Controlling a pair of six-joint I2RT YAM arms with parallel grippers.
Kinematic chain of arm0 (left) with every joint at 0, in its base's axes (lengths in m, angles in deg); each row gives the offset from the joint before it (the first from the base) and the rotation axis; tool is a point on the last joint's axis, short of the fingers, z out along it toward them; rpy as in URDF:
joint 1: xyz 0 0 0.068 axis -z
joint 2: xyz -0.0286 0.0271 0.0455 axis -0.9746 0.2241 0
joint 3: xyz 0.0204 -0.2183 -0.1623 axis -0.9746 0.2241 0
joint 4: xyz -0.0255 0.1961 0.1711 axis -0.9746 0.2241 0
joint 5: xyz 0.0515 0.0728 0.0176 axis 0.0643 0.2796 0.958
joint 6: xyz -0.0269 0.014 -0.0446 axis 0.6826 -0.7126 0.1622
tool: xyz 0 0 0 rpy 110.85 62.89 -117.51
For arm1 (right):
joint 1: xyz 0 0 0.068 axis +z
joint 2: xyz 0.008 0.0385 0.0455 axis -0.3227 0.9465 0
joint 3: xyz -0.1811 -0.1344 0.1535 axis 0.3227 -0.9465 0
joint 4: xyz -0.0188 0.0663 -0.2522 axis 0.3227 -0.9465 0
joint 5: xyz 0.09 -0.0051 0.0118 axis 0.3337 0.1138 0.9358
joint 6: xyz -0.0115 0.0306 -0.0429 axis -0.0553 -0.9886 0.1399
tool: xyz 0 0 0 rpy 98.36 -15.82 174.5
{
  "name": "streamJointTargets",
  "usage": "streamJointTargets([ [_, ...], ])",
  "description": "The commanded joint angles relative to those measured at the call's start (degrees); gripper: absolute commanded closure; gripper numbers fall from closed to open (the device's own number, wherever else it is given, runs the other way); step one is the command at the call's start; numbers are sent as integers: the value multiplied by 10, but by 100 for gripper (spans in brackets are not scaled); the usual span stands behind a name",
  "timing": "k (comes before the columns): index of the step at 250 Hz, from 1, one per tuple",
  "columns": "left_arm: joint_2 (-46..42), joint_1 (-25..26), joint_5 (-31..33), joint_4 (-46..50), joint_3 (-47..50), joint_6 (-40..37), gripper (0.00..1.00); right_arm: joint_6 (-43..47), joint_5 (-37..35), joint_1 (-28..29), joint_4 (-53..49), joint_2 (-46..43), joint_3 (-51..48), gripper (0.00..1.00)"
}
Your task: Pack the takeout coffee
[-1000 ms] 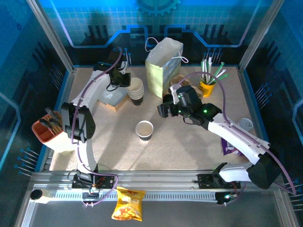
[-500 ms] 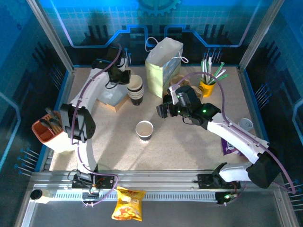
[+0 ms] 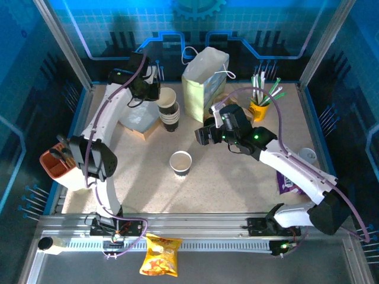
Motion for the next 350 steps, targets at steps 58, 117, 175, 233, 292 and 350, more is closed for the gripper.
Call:
streamJointTargets([
  [58, -138, 77, 2, 5, 75, -8, 97, 53, -39, -16, -44, -26, 31, 1],
  [117, -163, 182, 5, -43, 154, 17, 97, 79, -36, -109, -82, -89, 7, 1],
  [175, -130, 267, 12, -92, 196, 28, 98, 85, 20, -251, -105, -152, -21, 1],
  [233, -84, 327, 17, -137, 223, 31, 98, 77, 47, -326, -115, -176, -35, 1],
  [292, -31, 364, 32, -181, 253, 29, 97, 69, 56, -331, -110, -179, -55, 1],
  [350, 5, 397, 41, -213, 272, 38, 96, 66, 59, -330, -110, -181, -64, 1],
])
